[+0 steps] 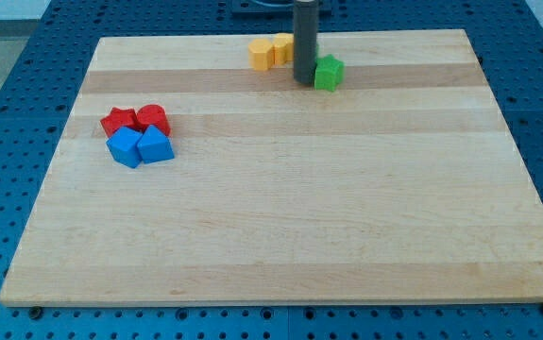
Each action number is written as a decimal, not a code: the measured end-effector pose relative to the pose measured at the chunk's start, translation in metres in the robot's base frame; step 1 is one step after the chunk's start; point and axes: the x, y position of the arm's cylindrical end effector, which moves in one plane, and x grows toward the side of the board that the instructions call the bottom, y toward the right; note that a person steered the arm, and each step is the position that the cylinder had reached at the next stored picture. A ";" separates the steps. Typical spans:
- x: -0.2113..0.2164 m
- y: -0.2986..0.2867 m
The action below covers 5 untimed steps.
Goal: Move the green star to the right side
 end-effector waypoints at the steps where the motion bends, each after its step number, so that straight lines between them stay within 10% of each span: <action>1: 0.000 0.055; 5: 0.011 -0.049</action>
